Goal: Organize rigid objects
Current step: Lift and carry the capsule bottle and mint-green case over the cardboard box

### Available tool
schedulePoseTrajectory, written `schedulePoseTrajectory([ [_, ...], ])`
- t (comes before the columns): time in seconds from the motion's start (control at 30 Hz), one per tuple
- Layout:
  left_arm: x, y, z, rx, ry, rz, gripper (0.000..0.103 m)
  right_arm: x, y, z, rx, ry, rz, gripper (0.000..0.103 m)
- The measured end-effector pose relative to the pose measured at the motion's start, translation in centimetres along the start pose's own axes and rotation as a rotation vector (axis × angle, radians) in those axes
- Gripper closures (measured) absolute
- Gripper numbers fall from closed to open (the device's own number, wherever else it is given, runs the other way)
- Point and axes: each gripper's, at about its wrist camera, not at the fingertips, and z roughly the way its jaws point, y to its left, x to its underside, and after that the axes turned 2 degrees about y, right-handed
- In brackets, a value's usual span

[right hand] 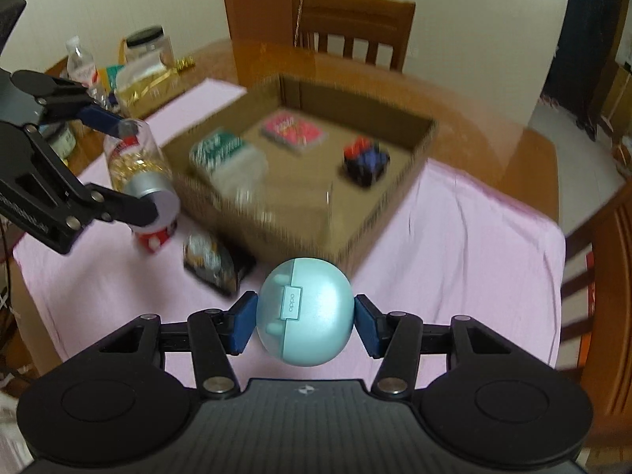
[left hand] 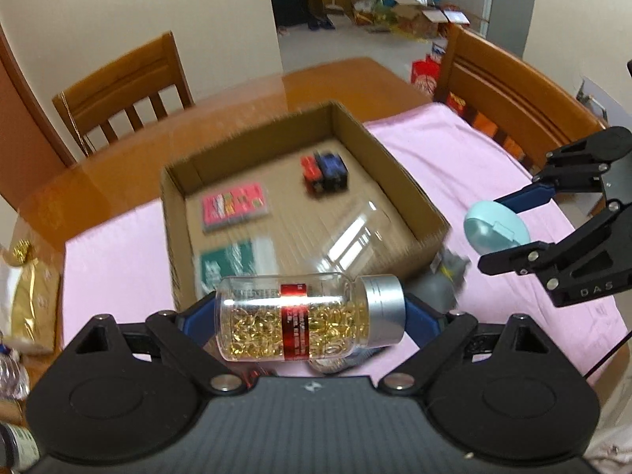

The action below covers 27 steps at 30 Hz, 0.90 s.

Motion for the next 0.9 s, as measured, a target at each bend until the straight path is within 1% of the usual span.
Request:
schedulePoseTrajectory([
  [0.13, -1.8, 1.7, 0.6, -0.024, -0.036, -0.009, 0.010, -3.2, -0.3, 0.8, 0.004, -0.042, -0.013, 0.045],
  [0.3, -3.9, 4.0, 2.2, -0.062, -0.065, -0.026, 0.010, -6.8, -0.7, 3.4, 0.007, -0.063, -0.017, 0.045],
  [0.5, -5.7, 6.5, 5.0, -0.085, -0.055, -0.074, 0.010, -9.8, -1.2, 6.9, 0.017, -0.049, -0.010, 0.045],
  [0.67, -6.3, 7.8, 6.9, -0.088, -0.036, -0.096, 0.010, -10.5, -1.2, 8.8, 0.030, -0.033, -0.010, 0.045],
  [0.83, -6.6, 8.1, 8.2, -0.080, -0.021, -0.094, 0.010, -10.5, -1.3, 9.8, 0.017, -0.018, 0.005, 0.044],
  [0.87, -6.7, 8.1, 8.3, -0.080, -0.020, -0.092, 0.010, -10.5, -1.2, 9.7, 0.018, -0.026, 0.011, 0.037],
  [0.9, -6.7, 8.1, 8.5, -0.079, -0.020, -0.084, 0.010, -10.5, -1.2, 9.5, 0.017, -0.037, 0.015, 0.027],
])
